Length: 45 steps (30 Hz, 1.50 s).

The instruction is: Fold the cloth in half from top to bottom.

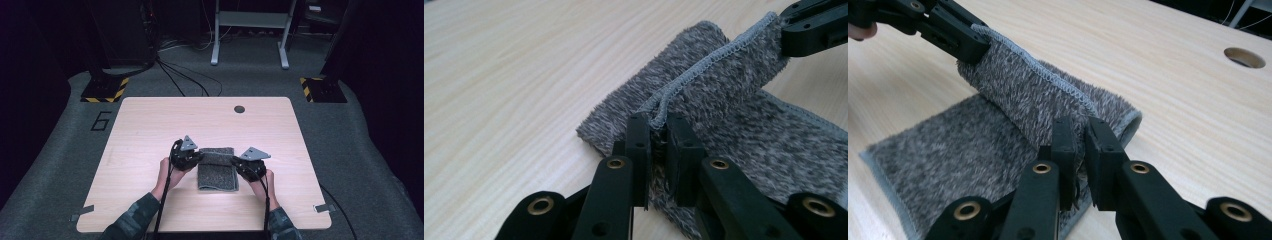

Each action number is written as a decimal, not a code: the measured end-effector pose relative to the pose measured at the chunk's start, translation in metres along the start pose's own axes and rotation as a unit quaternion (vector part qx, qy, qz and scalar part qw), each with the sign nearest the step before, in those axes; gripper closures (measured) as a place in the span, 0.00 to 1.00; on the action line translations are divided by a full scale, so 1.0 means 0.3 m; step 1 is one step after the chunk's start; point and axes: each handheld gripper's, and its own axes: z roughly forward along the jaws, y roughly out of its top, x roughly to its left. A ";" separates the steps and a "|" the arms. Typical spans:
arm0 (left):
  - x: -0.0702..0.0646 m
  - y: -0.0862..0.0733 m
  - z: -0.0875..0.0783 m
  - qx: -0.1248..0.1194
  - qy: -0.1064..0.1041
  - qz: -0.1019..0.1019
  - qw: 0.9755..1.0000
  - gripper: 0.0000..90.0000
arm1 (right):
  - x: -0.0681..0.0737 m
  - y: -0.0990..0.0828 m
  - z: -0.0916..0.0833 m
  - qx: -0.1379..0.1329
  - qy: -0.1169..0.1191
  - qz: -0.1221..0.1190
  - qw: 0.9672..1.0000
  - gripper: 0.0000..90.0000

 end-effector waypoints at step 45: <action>-0.041 -0.061 -0.103 -0.006 -0.023 -0.024 0.999 0.34 | 0.022 -0.060 -0.159 0.017 0.039 0.019 0.999 0.44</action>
